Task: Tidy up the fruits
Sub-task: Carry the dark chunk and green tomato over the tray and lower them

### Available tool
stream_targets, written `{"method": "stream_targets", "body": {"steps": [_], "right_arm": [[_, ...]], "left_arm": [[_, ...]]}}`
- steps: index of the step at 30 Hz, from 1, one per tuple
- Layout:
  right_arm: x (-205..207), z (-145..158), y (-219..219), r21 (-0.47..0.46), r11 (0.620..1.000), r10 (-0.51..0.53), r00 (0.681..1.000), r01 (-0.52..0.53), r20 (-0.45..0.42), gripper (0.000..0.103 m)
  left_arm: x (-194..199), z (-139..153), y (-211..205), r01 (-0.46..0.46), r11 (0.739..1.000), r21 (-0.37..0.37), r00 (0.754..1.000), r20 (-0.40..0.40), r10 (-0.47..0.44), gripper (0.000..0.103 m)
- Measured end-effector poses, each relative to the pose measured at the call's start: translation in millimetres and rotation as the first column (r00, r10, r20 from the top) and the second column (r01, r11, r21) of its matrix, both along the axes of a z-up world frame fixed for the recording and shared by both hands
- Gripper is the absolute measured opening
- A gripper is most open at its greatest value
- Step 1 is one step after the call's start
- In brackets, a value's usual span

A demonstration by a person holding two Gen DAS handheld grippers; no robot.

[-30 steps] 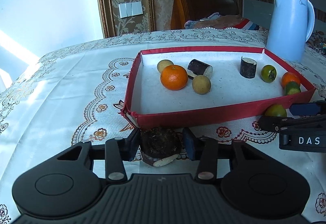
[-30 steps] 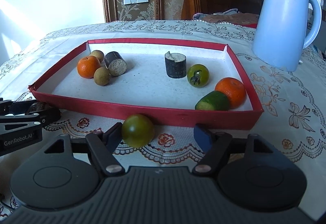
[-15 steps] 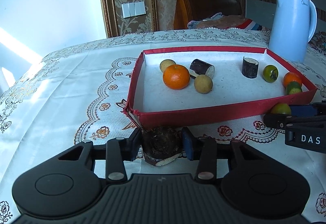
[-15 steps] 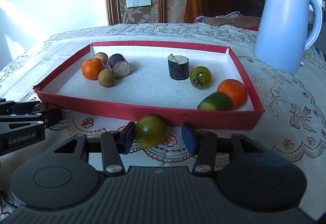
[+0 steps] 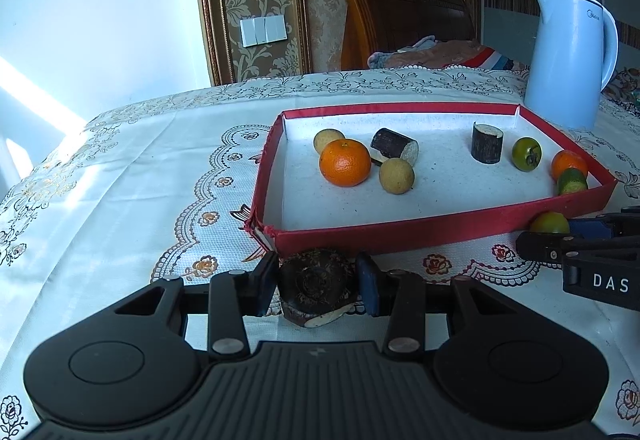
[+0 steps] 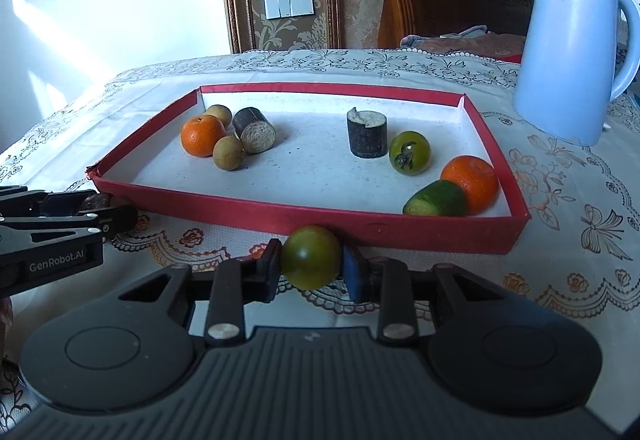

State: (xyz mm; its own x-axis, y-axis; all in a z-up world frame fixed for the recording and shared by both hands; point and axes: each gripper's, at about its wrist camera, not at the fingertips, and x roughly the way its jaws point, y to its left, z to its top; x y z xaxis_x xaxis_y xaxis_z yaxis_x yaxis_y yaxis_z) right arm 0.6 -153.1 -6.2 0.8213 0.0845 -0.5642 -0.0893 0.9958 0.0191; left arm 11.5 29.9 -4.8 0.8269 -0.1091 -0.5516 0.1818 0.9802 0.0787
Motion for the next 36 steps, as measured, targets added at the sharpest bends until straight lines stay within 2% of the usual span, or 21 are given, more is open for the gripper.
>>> {"method": "stream_targets", "body": {"steps": [9, 14, 19, 22, 28, 36], "right_arm": [[-6, 2, -3, 0.015, 1.000, -0.002, 1.000, 0.002, 0.019, 0.030], [-18, 7, -3, 0.007, 1.000, -0.009, 0.997, 0.008, 0.076, 0.030], [-20, 9, -2, 0.000, 1.000, -0.009, 0.995, 0.009, 0.097, 0.030], [-22, 12, -2, -0.001, 1.000, -0.019, 0.993, 0.019, 0.119, 0.030], [-21, 28, -5, -0.009, 0.999, -0.039, 0.984, 0.041, 0.176, 0.030], [-1, 36, -11, -0.010, 0.997, -0.070, 0.983, 0.073, 0.167, 0.030]], "left_arm": [[-12, 6, 0, 0.045, 0.999, -0.022, 0.998, 0.055, -0.044, 0.041], [-22, 12, -1, 0.072, 0.996, -0.048, 0.992, 0.107, -0.067, 0.041], [-20, 12, -4, 0.070, 0.996, -0.052, 0.993, 0.098, -0.065, 0.041], [-18, 16, -3, 0.072, 0.994, -0.080, 0.994, 0.085, -0.066, 0.041], [-11, 25, -6, 0.069, 0.993, -0.096, 0.996, 0.062, -0.063, 0.041], [7, 34, -20, 0.047, 0.995, -0.093, 0.996, 0.080, -0.039, 0.041]]}}
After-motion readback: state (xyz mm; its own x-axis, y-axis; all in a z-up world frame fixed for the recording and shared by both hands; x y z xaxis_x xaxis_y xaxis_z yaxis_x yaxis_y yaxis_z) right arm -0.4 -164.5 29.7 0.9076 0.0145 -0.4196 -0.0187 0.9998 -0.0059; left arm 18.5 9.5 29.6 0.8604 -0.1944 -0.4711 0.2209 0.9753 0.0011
